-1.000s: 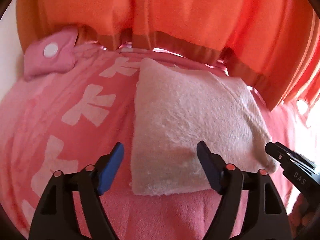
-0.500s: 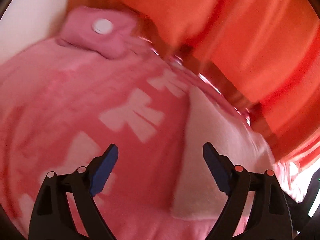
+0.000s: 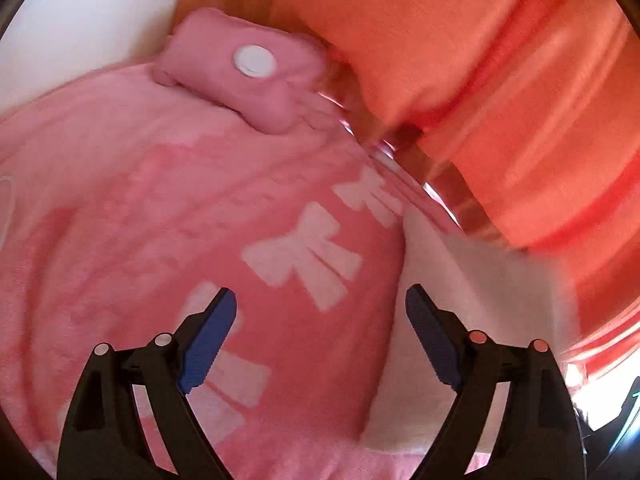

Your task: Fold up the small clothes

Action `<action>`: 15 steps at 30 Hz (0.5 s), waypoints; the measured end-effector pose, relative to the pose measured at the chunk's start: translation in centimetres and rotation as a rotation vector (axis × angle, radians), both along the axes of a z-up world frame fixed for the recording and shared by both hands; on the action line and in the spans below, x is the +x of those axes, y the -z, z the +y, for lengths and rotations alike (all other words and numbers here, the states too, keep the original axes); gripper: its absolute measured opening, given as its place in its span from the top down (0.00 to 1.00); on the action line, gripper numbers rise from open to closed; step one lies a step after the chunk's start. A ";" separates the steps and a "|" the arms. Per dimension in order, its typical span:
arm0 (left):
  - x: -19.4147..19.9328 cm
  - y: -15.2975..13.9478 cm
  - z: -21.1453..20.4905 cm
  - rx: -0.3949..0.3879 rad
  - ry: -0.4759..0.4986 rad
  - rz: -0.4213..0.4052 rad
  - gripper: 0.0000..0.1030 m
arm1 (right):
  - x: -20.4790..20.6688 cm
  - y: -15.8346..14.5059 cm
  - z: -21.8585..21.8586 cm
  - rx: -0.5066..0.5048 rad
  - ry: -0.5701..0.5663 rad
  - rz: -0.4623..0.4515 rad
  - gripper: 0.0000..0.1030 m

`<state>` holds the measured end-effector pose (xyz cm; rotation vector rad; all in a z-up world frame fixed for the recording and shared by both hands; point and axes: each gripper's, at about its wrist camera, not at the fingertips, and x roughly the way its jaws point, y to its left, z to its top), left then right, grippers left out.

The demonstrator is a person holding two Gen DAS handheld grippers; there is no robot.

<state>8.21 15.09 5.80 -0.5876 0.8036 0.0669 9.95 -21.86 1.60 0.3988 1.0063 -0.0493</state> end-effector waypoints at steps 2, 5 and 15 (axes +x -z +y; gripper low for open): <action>0.2 -0.2 -1.6 0.007 0.060 -0.011 0.18 | -1.1 3.0 -1.9 0.111 0.040 -0.030 0.83; 0.5 0.0 -4.1 -0.022 0.171 -0.023 0.18 | -1.1 0.1 -2.2 0.178 -0.010 -0.114 0.76; 3.9 4.1 -10.4 -0.101 0.349 0.079 0.09 | 3.3 4.4 -3.6 0.327 -0.001 -0.034 0.33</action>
